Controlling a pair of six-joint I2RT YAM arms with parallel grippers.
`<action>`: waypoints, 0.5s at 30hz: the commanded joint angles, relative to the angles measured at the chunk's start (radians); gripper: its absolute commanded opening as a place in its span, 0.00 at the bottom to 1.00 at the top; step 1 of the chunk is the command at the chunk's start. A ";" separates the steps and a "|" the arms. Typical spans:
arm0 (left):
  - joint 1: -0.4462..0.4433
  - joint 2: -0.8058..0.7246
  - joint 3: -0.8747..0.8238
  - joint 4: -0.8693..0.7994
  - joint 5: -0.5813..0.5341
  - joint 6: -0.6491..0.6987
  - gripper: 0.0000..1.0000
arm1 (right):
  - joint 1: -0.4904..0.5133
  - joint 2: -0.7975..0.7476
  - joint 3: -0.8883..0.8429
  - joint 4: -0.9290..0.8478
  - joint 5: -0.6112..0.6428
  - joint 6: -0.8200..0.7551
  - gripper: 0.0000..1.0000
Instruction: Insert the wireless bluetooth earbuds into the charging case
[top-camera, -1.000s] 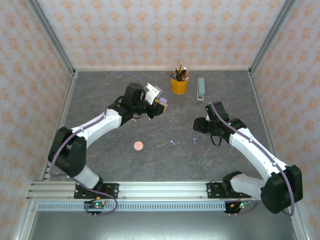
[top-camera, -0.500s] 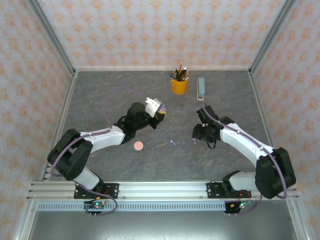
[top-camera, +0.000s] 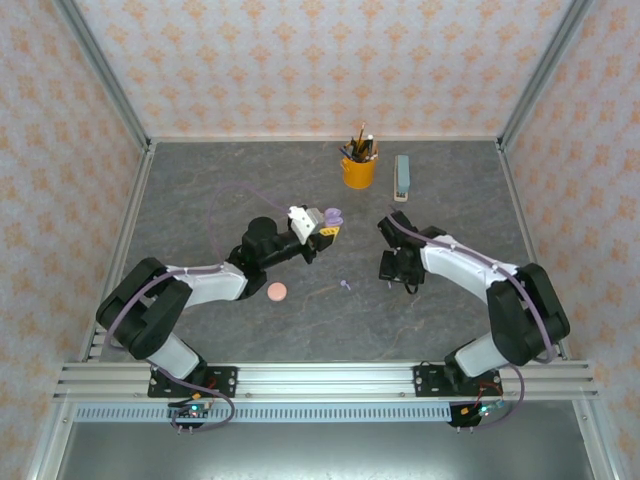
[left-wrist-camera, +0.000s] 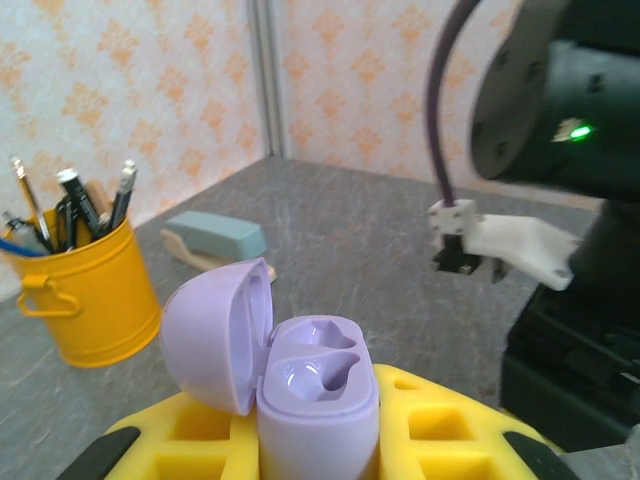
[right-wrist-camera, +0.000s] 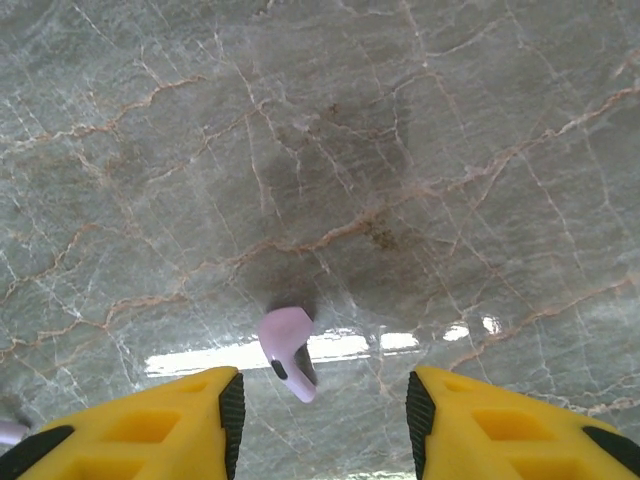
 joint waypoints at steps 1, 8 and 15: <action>0.000 0.022 -0.022 0.137 0.077 0.006 0.00 | 0.004 0.034 0.038 0.001 0.008 0.002 0.48; -0.001 0.001 -0.034 0.146 0.109 0.026 0.00 | 0.004 0.089 0.062 -0.011 -0.006 -0.017 0.45; -0.001 -0.016 -0.030 0.135 0.124 0.035 0.00 | 0.005 0.125 0.081 -0.021 -0.018 -0.027 0.42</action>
